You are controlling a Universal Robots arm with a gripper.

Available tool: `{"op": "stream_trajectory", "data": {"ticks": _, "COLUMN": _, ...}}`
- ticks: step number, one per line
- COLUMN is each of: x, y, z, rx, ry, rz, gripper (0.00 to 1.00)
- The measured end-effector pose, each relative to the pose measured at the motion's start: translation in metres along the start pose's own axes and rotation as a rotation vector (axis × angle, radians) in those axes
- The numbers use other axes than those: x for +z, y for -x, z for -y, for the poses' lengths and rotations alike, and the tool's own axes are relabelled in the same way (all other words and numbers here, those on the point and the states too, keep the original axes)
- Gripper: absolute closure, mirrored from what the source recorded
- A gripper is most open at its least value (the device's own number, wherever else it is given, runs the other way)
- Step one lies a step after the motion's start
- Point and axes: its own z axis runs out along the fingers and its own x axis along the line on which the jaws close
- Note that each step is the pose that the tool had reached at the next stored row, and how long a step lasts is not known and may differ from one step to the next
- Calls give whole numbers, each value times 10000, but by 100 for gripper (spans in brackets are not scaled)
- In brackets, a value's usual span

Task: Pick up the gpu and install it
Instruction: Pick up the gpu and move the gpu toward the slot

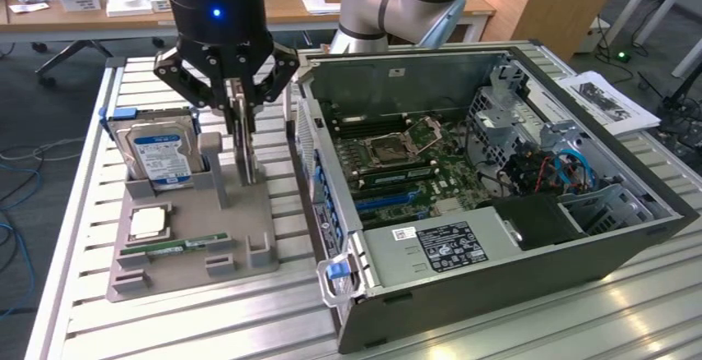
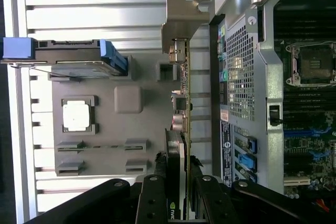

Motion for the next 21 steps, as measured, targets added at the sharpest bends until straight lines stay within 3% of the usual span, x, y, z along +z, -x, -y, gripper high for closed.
{"op": "stream_trajectory", "data": {"ticks": 21, "x": -292, "y": 7, "z": -15, "rx": 0, "ry": 0, "rz": 1, "gripper": 73}}
